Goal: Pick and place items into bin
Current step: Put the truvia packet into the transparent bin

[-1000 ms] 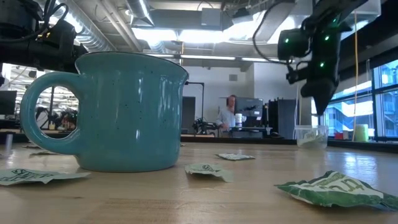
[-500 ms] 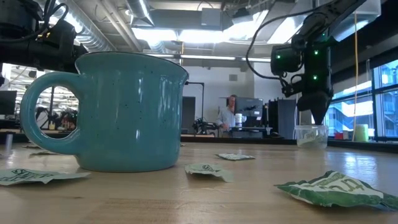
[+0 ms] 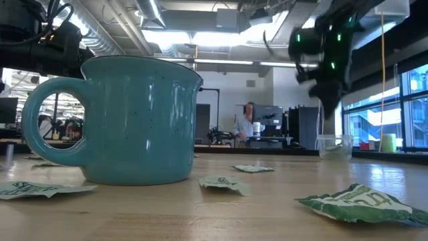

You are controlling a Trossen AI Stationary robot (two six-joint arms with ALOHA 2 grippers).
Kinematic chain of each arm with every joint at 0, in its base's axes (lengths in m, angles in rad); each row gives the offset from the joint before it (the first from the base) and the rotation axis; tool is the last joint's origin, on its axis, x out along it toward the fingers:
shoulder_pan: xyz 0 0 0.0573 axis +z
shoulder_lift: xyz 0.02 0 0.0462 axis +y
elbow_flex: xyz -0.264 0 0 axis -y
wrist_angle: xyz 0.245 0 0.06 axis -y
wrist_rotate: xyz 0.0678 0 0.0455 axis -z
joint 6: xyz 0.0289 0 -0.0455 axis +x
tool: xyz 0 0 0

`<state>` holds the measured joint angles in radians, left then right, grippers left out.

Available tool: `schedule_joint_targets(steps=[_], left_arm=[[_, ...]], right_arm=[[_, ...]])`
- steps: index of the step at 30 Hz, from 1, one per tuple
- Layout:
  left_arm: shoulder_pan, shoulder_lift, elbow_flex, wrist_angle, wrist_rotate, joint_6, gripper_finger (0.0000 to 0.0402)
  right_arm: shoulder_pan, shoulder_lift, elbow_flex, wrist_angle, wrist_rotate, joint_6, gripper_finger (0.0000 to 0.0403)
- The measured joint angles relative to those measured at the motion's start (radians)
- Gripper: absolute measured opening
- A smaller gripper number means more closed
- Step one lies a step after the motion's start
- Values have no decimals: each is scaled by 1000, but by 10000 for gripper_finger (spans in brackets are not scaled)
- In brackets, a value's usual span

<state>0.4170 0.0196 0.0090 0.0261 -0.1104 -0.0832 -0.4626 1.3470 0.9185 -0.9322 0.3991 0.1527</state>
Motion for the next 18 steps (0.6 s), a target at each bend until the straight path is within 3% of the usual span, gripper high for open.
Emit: schedule_joint_targets(steps=[5,7,18], left_arm=[[0,0,0,0,0,0,75],[0,0,0,0,0,0,75],[0,0,0,0,1,0,75]], right_arm=[[135,-72,7,208,-331,-152,81],[206,-74,-4,319,-419,-188,80],[500,112,-89,758,-486,-339,67]])
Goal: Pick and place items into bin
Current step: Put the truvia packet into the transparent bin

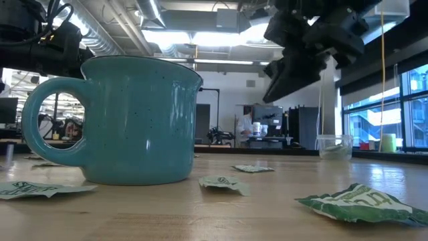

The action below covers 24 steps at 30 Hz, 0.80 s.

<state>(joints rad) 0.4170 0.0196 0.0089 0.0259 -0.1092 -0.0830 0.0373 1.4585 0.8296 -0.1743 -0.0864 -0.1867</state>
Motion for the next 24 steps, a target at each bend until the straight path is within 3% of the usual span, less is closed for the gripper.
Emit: schedule_joint_targets(steps=[6,12,24], left_arm=[[0,0,0,0,0,0,75],[0,0,0,0,3,0,75],[0,0,0,0,3,0,75]], right_arm=[[93,152,-2,176,-3,-28,68],[106,271,-2,228,-4,-26,69],[106,362,0,257,-5,-24,57]])
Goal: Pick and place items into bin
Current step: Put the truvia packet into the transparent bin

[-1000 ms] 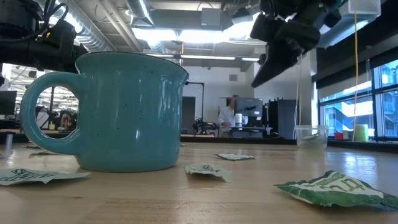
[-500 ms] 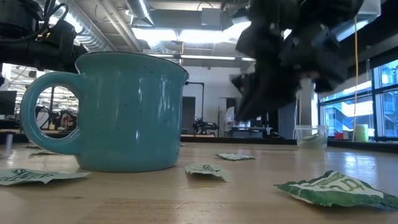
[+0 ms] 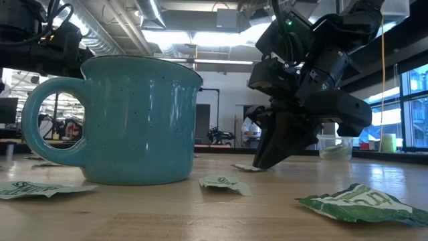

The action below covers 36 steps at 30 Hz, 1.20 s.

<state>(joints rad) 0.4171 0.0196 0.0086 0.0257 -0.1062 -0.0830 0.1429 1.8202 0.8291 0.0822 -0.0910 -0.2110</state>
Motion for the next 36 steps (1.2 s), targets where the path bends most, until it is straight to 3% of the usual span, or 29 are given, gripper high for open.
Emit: schedule_joint_targets(steps=[7,14,22,25,31,36], left_arm=[[0,0,0,0,0,0,74],[0,0,0,0,0,0,74],[0,2,0,0,0,0,74],[0,3,0,0,0,0,75],[0,3,0,0,-1,0,75],[0,3,0,0,-1,0,75]], right_arm=[[0,0,1,-8,2,-1,6],[-3,-27,-2,-36,39,46,3],[-37,-288,21,-245,53,89,2],[-73,-439,23,-397,159,156,2],[-177,-679,23,-738,471,372,2],[-331,-775,22,-949,514,546,2]])
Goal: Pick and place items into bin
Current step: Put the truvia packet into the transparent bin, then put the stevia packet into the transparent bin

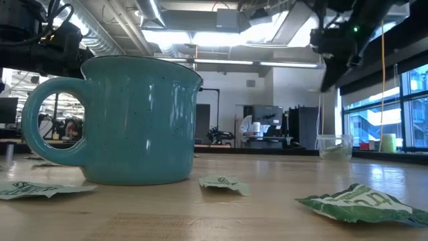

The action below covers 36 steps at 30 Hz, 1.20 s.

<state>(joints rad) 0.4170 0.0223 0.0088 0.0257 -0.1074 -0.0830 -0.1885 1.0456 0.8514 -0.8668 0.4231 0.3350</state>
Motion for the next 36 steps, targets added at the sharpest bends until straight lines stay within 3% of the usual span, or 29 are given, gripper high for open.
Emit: schedule_joint_targets(steps=[5,14,19,26,36], left_arm=[[0,0,0,0,0,0,75],[0,0,0,0,0,0,75],[0,0,0,0,0,0,75],[0,0,0,0,1,0,75],[0,0,0,-8,59,0,75]], right_arm=[[-162,-6,-37,-49,-21,23,2],[-348,62,-178,130,-126,-87,2],[-381,105,-236,226,-130,-107,2],[-385,137,-251,230,-130,-114,19],[-385,129,-205,221,-104,-109,107]])
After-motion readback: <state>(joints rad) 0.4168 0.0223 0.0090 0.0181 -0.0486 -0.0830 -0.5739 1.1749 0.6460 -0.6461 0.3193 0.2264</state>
